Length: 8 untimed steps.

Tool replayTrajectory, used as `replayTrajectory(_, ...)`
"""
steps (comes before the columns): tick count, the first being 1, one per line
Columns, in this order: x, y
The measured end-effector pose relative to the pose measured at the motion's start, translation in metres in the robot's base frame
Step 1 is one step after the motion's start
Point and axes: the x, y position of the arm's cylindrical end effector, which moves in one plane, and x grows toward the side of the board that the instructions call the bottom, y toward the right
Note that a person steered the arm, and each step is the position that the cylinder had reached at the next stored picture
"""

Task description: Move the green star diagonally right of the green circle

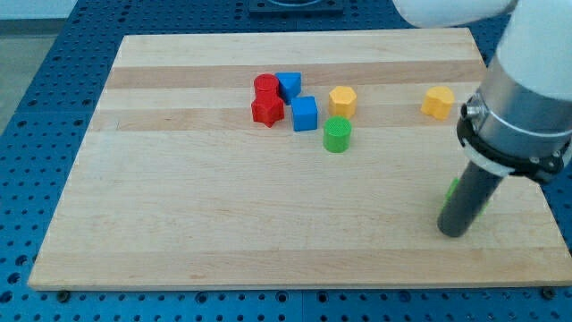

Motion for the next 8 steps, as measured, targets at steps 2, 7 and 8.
replayTrajectory(2, 0.043, 0.01)
replayTrajectory(7, -0.062, 0.013)
replayTrajectory(8, -0.096, -0.018)
